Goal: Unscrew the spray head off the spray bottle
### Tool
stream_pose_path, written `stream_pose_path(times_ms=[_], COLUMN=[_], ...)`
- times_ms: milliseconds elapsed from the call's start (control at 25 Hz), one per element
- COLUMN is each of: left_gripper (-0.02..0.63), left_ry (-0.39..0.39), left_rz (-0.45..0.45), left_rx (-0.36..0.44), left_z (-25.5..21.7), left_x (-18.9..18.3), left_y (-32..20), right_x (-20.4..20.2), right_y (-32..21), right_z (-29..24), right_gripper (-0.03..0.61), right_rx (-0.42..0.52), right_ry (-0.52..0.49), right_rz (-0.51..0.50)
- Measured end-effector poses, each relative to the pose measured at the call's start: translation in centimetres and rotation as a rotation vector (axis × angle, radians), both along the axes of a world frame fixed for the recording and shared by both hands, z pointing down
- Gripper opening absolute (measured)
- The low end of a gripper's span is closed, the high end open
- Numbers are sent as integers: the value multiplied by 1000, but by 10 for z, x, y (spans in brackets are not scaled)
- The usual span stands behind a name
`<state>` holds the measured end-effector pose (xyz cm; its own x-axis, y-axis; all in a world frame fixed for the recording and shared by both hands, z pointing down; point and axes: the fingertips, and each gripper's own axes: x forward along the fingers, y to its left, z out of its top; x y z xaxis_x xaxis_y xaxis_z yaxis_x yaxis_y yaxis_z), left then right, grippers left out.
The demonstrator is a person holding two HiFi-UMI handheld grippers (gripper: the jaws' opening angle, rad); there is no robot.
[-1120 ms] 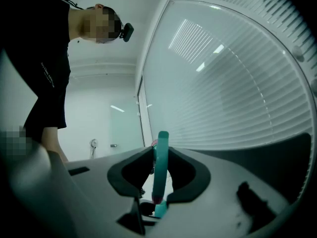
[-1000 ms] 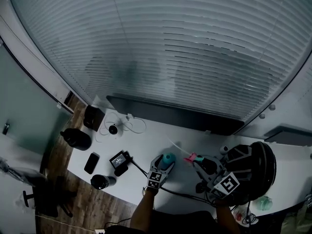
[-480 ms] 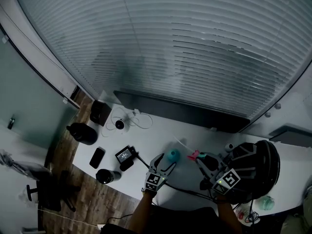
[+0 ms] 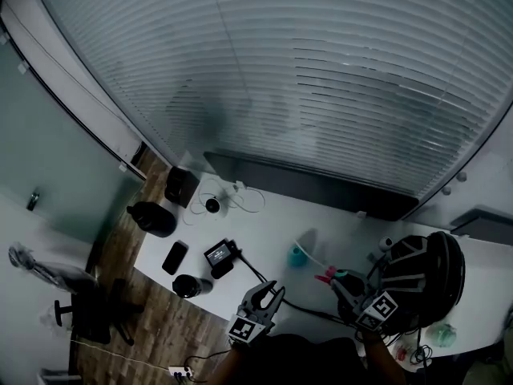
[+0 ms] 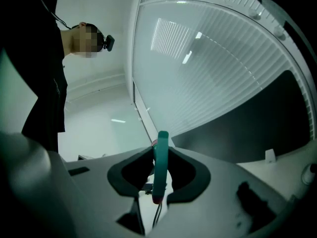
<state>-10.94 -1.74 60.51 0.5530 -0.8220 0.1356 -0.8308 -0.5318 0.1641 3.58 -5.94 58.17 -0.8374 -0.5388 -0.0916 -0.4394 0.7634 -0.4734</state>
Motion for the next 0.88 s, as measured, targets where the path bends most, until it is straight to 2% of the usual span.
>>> stream_pose_path(times_ms=[80,200,280,360,520,600,720,880], left_gripper=[5,5,5,5,5,5,5,5], left_ry=[-7,-16,-17,-17,-45,-61,-84,-86], left_rz=[10,44,58,65,61,61,59,33], left_rx=[-15,-22,-18,-12,-12,-14,-17,-15], left_z=[-1,0,0,-2,2,6,11,14], left_x=[-1,4,8,11,12,12,8,0], left_y=[7,9,9,8,7,7,8,12], right_x=[-1,-10,-15,-11,4,3,-15,-31], right_y=[8,14,12,6,-21,-31,-37,-41], right_z=[10,16,17,28,39,29,18,27], right_gripper=[91,91,91,91,91,91,91,91], right_rx=[-10,10,36,68,98,93,25,-71], right_ry=[20,88,191,414,958,1116,1152,1202], right_rz=[-9,-32,-43,-59,-175,-252,-368,-451])
